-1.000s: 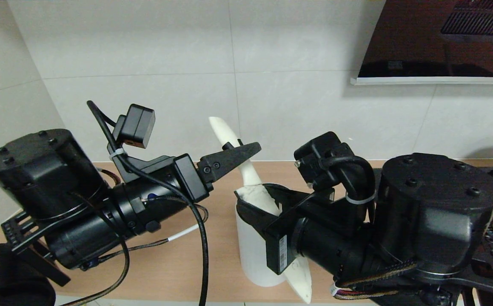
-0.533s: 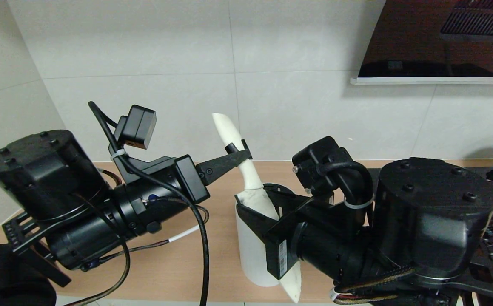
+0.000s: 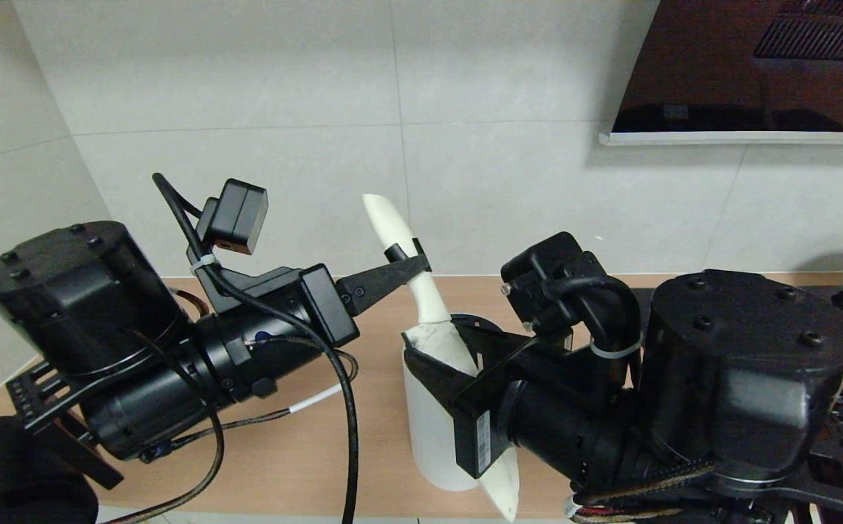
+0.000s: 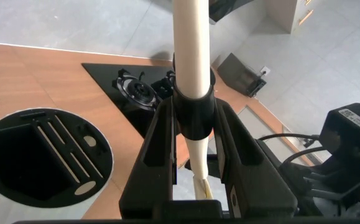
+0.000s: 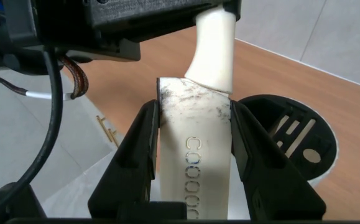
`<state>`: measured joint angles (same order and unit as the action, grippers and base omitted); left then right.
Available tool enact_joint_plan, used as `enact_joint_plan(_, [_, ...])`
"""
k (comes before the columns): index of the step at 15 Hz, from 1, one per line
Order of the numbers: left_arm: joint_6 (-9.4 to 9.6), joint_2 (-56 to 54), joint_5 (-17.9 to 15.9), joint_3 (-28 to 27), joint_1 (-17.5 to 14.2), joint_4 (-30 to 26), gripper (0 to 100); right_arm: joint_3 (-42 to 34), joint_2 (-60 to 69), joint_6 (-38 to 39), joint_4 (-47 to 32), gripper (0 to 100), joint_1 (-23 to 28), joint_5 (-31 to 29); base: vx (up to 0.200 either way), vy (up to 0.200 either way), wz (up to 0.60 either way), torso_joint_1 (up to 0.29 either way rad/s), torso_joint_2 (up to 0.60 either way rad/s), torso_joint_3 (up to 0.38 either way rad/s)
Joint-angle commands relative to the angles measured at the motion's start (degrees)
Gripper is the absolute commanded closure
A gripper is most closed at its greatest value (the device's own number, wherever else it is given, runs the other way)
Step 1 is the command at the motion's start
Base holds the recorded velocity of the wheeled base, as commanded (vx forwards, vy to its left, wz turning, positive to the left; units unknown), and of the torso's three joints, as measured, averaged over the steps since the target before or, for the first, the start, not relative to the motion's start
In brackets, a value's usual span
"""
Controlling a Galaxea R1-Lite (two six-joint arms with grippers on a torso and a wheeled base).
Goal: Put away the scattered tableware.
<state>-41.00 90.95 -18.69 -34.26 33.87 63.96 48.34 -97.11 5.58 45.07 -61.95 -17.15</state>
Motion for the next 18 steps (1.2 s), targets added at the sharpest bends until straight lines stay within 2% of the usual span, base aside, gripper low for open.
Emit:
enact_joint_plan(1, [-0.05, -0.2, 0.1, -0.1, 0.0, 0.0, 100, 0.1, 0.1, 0.0, 0.0, 100, 0.1, -0.1, 0.000, 0.000, 0.00, 0.000, 0.00, 0.000])
enact_joint_plan(2, [0.04, -0.3, 0.1, -0.1, 0.0, 0.0, 100, 0.1, 0.1, 0.0, 0.0, 100, 0.1, -0.1, 0.000, 0.000, 0.00, 0.000, 0.00, 0.000])
enact_joint_plan(3, [0.04, -0.4, 0.1, -0.2, 0.0, 0.0, 100, 0.1, 0.1, 0.0, 0.0, 0, 0.1, -0.1, 0.000, 0.000, 0.00, 0.000, 0.00, 0.000])
enact_joint_plan(8, [0.04, -0.8, 0.6, -1.0, 0.0, -0.1, 100, -0.1, 0.5, 0.0, 0.1, 0, 0.1, -0.3, 0.000, 0.000, 0.00, 0.000, 0.00, 0.000])
enact_joint_plan(10, [0.39, -0.6, 5.1, -4.4, -0.1, -1.6, 100, -0.1, 4.6, 0.0, -0.1, 0, 1.8, -1.1, 0.000, 0.000, 0.00, 0.000, 0.00, 0.000])
enact_joint_plan(12, [1.45, -1.5, 8.0, -8.1, -0.6, -6.0, 100, 0.1, 8.4, -0.1, -0.5, 0, 6.5, -0.8, 0.000, 0.000, 0.00, 0.000, 0.00, 0.000])
enact_joint_plan(13, [3.47, -1.4, 10.9, -11.6, -1.0, -10.5, 100, 0.3, 10.5, -0.1, -0.7, 0, 9.7, -0.4, 0.000, 0.000, 0.00, 0.000, 0.00, 0.000])
enact_joint_plan(14, [7.60, -0.2, 16.1, -18.9, -1.7, -17.9, 100, 0.4, 12.3, -0.2, -1.8, 0, 14.6, 0.0, 0.000, 0.000, 0.00, 0.000, 0.00, 0.000])
enact_joint_plan(16, [14.45, 2.1, 25.1, -26.4, -1.6, -24.8, 100, 0.4, 13.9, -0.2, -3.3, 0, 18.6, 0.9, 0.000, 0.000, 0.00, 0.000, 0.00, 0.000])
enact_joint_plan(17, [18.15, 2.7, 30.3, -26.2, -1.2, -24.9, 100, 0.4, 14.1, -0.2, -3.5, 0, 19.9, 1.2, 0.000, 0.000, 0.00, 0.000, 0.00, 0.000])
enact_joint_plan(18, [21.49, 3.6, 34.1, -25.2, -0.7, -24.8, 100, 0.4, 13.9, -0.2, -3.5, 0, 21.0, 1.4, 0.000, 0.000, 0.00, 0.000, 0.00, 0.000])
